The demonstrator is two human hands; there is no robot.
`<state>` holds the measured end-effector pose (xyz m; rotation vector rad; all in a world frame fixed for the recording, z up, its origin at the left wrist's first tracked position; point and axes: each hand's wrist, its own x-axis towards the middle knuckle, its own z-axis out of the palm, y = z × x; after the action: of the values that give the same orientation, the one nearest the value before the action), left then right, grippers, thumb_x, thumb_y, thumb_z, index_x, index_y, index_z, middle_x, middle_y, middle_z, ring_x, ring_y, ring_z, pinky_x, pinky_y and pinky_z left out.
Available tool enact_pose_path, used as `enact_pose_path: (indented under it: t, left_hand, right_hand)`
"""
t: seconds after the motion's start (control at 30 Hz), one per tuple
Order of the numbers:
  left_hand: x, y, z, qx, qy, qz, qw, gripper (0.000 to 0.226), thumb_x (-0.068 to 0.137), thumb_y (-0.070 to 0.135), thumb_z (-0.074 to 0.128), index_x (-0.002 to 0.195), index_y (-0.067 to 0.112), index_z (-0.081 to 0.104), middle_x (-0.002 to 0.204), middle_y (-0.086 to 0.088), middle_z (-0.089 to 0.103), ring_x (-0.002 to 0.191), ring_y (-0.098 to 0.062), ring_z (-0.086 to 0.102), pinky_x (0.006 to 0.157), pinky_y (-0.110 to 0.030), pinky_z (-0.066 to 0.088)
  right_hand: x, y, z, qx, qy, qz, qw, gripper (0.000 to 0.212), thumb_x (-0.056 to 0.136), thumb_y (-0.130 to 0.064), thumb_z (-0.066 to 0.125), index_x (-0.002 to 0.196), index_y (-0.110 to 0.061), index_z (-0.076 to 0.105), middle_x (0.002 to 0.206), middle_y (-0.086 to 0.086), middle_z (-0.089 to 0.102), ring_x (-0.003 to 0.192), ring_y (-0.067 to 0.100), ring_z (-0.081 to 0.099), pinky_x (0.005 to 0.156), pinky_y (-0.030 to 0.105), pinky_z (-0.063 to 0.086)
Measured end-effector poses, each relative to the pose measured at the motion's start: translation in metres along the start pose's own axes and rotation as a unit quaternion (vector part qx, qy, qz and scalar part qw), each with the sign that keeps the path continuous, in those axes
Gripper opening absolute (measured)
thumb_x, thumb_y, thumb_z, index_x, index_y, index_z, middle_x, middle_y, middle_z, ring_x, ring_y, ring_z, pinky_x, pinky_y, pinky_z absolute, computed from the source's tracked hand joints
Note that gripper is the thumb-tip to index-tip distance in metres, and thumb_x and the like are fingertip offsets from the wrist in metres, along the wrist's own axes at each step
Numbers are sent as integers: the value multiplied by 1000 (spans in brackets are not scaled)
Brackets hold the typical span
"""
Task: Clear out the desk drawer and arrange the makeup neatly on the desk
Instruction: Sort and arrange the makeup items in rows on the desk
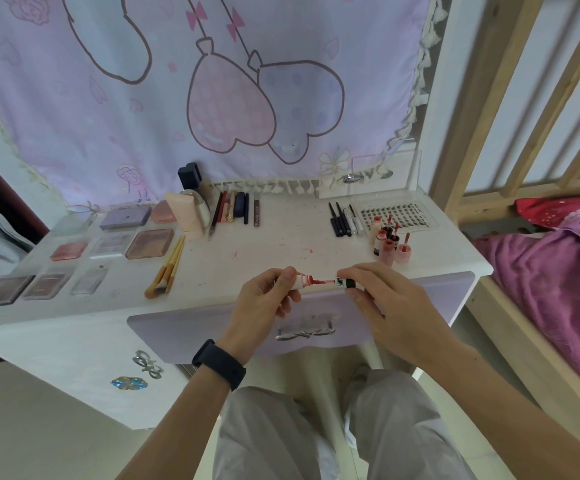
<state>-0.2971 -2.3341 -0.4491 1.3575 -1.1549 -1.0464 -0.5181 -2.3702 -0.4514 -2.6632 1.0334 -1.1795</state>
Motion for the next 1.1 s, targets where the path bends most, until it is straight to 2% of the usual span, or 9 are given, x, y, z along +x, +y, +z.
enact_pose_path:
  t: [0.13,0.2,0.27,0.33,0.5,0.57,0.9,1.03,1.1]
  left_hand:
    - [2,4,2,-35,-2,-18,999,41,85,51,57,101,18,74,77,0,70,62,-11,56,59,-21,50]
    - [3,6,2,-71,-9,-40,997,41,81,52,62,103,20,77,84,-5,72,63,-13,56,61,-24,50]
    - [4,7,3,-113,-22,-63,991,42,76,52,68,101,21,80,92,-6,74,63,-12,55,62,-24,50]
    - [7,10,4,-147,-45,-73,985,41,75,49,73,104,21,80,99,-4,74,66,-10,55,64,-23,50]
    - [25,23,13,-184,-104,-63,975,42,71,33,81,110,19,78,106,-4,74,76,-9,62,78,-20,54]
    - [34,31,20,-173,-114,-55,977,40,72,33,80,109,19,78,108,-6,74,82,-11,67,79,-21,55]
    - [93,80,80,47,-111,31,992,33,103,43,46,121,17,55,107,9,76,97,-10,72,77,-27,53]
    - [128,96,107,139,-116,54,982,27,101,45,49,118,23,52,102,17,75,94,-2,70,81,-31,53]
    - [148,99,120,207,-120,74,968,27,97,47,58,112,26,62,102,16,73,91,3,66,78,-21,49]
  right_hand:
    - [-1,2,-2,61,32,66,995,25,96,-17,60,121,-14,66,109,-10,65,83,-3,51,83,-2,39]
    - [-5,3,-4,122,59,132,982,24,96,-19,63,119,-26,66,100,-26,62,84,0,58,79,1,41]
    - [-9,6,-4,204,83,218,951,24,96,-21,66,112,-38,65,100,-26,67,84,5,64,76,8,47]
    - [-11,10,-6,320,110,302,891,27,95,-16,67,107,-40,69,99,-16,71,74,10,65,72,16,52]
    - [-9,29,-20,589,171,427,664,17,91,2,64,101,-10,71,80,8,69,63,19,60,65,24,56]
    - [-9,40,-26,614,171,439,634,18,90,1,65,104,-8,72,83,12,68,65,19,61,68,26,58]
    - [-19,103,-54,504,153,432,732,32,79,-27,74,108,-13,75,110,8,76,83,21,70,79,30,60]
    - [-17,135,-59,437,140,444,770,22,89,-19,73,110,-15,69,103,2,78,90,22,74,72,26,59]
    - [-14,151,-57,411,133,446,783,21,88,-20,75,107,-16,67,98,0,79,90,21,75,70,26,57]
